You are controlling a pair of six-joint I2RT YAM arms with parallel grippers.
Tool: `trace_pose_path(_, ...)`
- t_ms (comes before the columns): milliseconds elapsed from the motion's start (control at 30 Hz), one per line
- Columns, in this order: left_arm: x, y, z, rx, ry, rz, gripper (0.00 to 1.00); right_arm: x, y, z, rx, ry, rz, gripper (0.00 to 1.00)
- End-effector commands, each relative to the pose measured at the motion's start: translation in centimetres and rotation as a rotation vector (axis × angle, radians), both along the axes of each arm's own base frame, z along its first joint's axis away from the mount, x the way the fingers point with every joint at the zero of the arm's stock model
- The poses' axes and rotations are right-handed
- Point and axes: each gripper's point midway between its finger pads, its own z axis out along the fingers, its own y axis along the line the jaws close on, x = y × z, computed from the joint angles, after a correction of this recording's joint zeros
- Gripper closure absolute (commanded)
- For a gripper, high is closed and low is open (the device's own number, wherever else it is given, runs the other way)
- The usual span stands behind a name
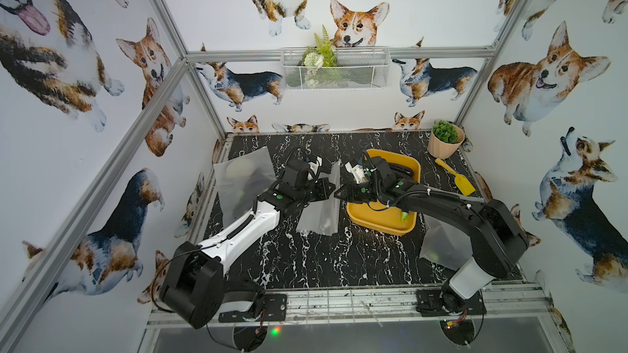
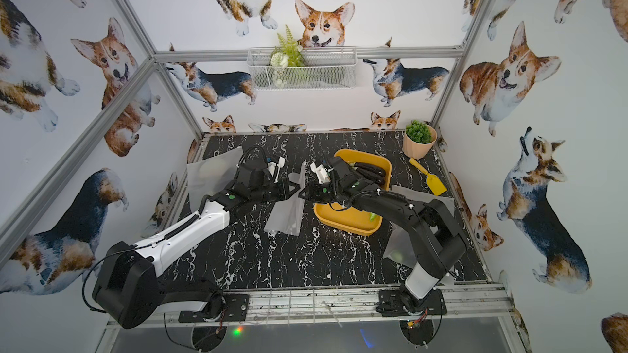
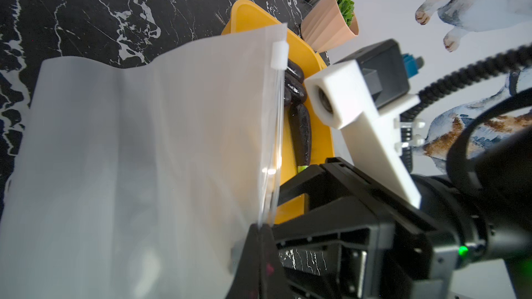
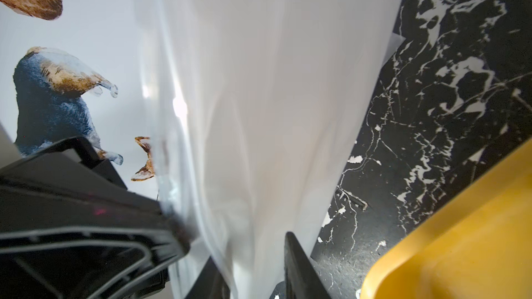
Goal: Place the eggplant in a zip-top bag and seal the zipper
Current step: Open the zipper of the food storage bag at the center of the board.
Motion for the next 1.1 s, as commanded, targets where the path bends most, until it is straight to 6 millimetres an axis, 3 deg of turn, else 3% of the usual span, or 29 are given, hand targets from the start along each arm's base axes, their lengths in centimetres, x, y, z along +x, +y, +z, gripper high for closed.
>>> trace_pose_path(0,-0.1,0.2,1.0,-0.001,-0.021,0.003,1.0,0.1,0.2,0.2,0.006,0.001,-0.004,0.83)
trace_pose_path(100,-0.1,1.4,0.3,0.072,-0.02,0.039,1.0,0.1,0.1,0.9,0.01,-0.02,-0.015,0.98)
trace_pose_path(233,-0.5,2.9,-2.6,0.255,0.008,0.063,1.0,0.2,0.0,2.5,-0.012,-0.09,-0.049,1.0)
trace_pose_path(467,-0.8,2.7,-4.4,0.329,0.02,0.075,0.7,-0.5,1.2,3.3,-0.024,-0.132,-0.047,1.0)
trace_pose_path(600,-0.6,3.2,-5.0,0.36,0.03,0.091,0.59,-0.4,0.9,4.1,-0.023,-0.15,-0.063,1.0)
trace_pose_path(667,-0.7,3.4,-5.4,0.372,0.033,0.096,0.63,-0.4,0.9,4.3,-0.03,-0.156,-0.06,1.0)
trace_pose_path(733,-0.7,4.1,-5.4,0.41,0.026,0.114,0.83,-0.2,0.6,4.3,-0.041,-0.157,-0.072,1.0)
trace_pose_path(767,-0.6,4.9,-5.0,0.443,0.011,0.137,0.92,-0.1,0.3,4.0,-0.051,-0.155,-0.08,1.0)
trace_pose_path(833,-0.5,7.4,-3.0,0.525,-0.059,0.205,0.99,0.0,0.2,3.4,-0.064,-0.143,-0.08,1.0)
trace_pose_path(933,-0.7,10.2,0.5,0.61,-0.148,0.272,1.0,-0.1,1.6,2.5,-0.082,-0.13,-0.026,1.0)
trace_pose_path(1067,-2.0,11.7,4.7,0.716,-0.191,0.253,1.0,0.1,5.6,3.7,-0.02,-0.148,0.047,1.0)
